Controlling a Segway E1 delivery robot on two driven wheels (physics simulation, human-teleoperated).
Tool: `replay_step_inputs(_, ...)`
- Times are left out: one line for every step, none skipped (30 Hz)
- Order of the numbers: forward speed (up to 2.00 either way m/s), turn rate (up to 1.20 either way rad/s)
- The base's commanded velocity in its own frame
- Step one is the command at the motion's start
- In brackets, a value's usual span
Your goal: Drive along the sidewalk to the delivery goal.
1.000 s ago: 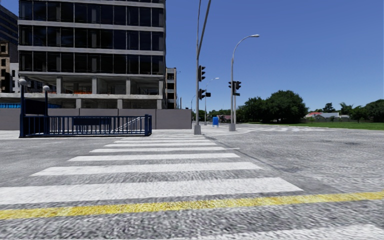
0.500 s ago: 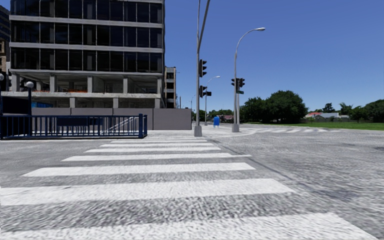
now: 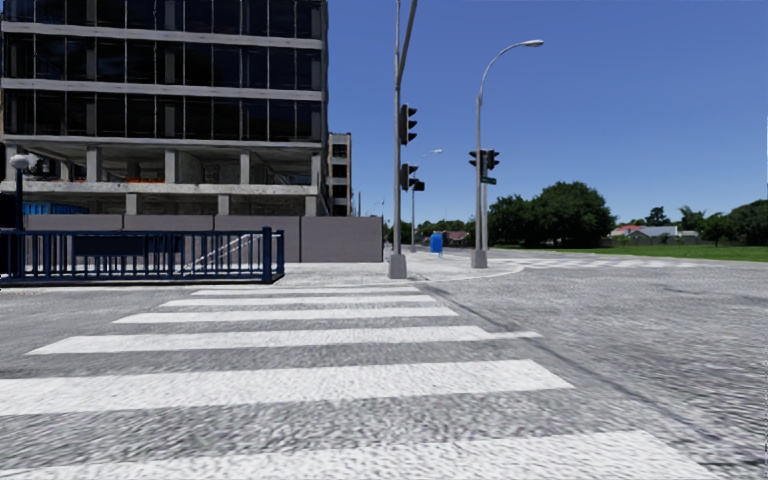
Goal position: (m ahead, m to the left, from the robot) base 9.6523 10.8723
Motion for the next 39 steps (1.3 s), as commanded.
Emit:
replay_step_inputs(2.0,0.0)
replay_step_inputs(2.0,0.0)
replay_step_inputs(2.0,0.0)
replay_step_inputs(2.0,0.0)
replay_step_inputs(2.0,0.0)
replay_step_inputs(2.0,0.0)
replay_step_inputs(2.0,0.0)
replay_step_inputs(2.0,0.0)
replay_step_inputs(2.0,0.0)
replay_step_inputs(2.0,0.0)
replay_step_inputs(2.0,0.0)
replay_step_inputs(2.0,0.0)
replay_step_inputs(2.0,0.0)
replay_step_inputs(2.0,0.0)
replay_step_inputs(2.0,0.0)
replay_step_inputs(2.0,0.0)
replay_step_inputs(2.0,0.0)
replay_step_inputs(2.0,0.0)
replay_step_inputs(2.0,0.0)
replay_step_inputs(2.0,0.0)
replay_step_inputs(2.0,0.0)
replay_step_inputs(2.0,0.0)
replay_step_inputs(2.0,0.0)
replay_step_inputs(2.0,0.0)
replay_step_inputs(2.0,0.0)
replay_step_inputs(2.0,0.0)
replay_step_inputs(2.0,0.0)
replay_step_inputs(2.0,0.0)
replay_step_inputs(2.0,0.0)
replay_step_inputs(2.0,0.0)
replay_step_inputs(2.0,0.0)
replay_step_inputs(2.0,0.0)
replay_step_inputs(2.0,0.0)
replay_step_inputs(2.0,0.0)
replay_step_inputs(2.0,0.0)
replay_step_inputs(2.0,0.0)
replay_step_inputs(2.0,0.0)
replay_step_inputs(2.0,0.0)
replay_step_inputs(2.0,0.0)
